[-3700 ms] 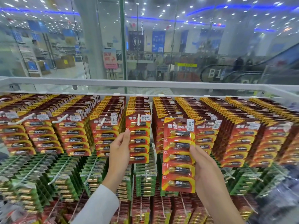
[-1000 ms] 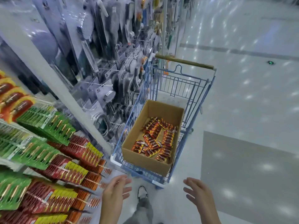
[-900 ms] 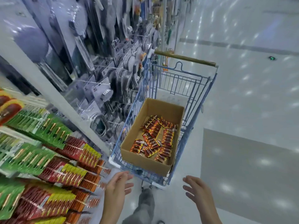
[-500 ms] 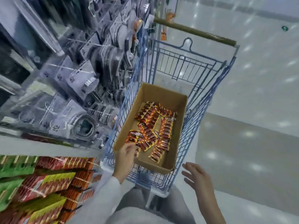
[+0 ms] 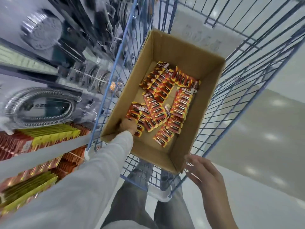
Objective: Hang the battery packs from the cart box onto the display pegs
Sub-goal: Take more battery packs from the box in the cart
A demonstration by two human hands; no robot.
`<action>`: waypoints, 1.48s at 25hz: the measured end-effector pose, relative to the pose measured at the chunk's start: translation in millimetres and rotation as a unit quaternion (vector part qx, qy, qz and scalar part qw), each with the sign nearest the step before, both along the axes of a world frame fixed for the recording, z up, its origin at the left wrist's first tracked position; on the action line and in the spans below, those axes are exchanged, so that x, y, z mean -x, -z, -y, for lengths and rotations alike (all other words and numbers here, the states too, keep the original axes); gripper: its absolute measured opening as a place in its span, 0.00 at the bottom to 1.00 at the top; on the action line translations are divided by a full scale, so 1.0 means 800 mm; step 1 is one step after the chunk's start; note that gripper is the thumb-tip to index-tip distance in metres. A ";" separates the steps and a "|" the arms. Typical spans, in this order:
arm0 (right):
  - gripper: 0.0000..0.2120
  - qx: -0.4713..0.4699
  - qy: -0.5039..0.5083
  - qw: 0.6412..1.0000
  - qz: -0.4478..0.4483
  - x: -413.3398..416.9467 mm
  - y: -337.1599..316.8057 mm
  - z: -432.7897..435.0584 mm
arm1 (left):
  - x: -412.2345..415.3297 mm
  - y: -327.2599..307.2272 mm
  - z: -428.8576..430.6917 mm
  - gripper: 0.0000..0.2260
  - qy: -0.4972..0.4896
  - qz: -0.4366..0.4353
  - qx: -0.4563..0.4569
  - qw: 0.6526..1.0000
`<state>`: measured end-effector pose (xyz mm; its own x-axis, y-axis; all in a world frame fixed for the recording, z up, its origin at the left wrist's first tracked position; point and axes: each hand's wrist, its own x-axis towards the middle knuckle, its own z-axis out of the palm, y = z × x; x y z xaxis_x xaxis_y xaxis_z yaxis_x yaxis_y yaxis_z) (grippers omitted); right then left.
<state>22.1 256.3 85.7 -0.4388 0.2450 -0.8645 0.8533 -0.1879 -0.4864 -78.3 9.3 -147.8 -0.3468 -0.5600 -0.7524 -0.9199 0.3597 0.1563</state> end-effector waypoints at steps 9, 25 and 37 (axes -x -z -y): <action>0.10 0.036 -0.069 0.996 0.036 0.025 0.036 0.020 | -0.007 0.047 -0.016 0.20 0.102 0.038 0.078 0.991; 0.07 -0.006 -0.187 0.981 0.056 0.161 0.145 0.067 | 0.008 -0.028 -0.017 0.02 -0.012 -0.006 -0.100 0.995; 0.34 -0.252 -0.410 0.873 0.077 0.223 0.354 0.141 | -0.075 -0.200 0.036 0.23 -0.323 -0.115 -0.312 0.886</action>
